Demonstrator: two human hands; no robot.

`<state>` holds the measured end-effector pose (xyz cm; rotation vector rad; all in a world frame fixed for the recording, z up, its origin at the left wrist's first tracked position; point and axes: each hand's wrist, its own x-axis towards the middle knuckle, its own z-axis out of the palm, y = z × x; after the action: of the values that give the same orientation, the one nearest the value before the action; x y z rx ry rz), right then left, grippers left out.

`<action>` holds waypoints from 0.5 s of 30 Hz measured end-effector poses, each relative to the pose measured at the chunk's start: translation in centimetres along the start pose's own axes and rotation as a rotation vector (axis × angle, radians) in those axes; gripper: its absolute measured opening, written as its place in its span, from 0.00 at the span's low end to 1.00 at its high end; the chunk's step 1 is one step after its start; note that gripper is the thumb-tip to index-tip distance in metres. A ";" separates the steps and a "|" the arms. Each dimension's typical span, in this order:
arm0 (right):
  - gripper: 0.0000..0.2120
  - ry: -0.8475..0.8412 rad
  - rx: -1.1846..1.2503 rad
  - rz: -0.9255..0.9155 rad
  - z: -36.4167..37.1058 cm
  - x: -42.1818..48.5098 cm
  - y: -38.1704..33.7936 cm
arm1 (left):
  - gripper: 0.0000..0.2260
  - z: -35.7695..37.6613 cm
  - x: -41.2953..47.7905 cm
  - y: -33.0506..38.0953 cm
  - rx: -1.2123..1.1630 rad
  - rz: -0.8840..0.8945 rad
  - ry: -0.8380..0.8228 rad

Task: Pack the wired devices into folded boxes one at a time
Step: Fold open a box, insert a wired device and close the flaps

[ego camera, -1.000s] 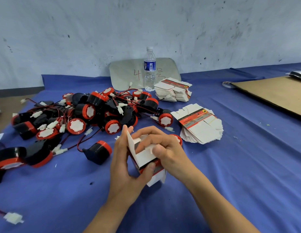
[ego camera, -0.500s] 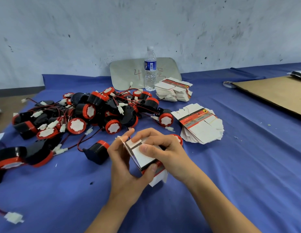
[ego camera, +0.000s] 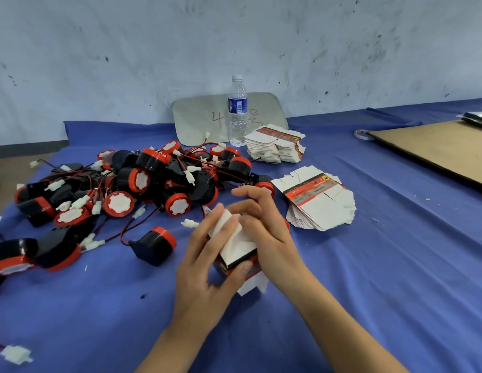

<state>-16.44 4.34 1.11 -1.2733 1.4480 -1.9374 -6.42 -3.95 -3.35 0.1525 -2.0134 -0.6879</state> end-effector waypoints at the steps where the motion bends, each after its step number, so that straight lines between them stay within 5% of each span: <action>1: 0.14 0.027 0.016 -0.017 0.2 -0.1 0.0 | 0.20 0.0 -0.1 0.0 0.014 0.018 0.016; 15: 0.20 0.153 -0.094 -0.069 1.1 -0.3 0.1 | 0.17 -0.5 0.0 -0.2 0.065 0.072 0.112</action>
<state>-15.42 3.92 0.97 -1.2539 1.6062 -2.0737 -6.04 -4.28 -3.25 0.1530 -1.9256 -0.5569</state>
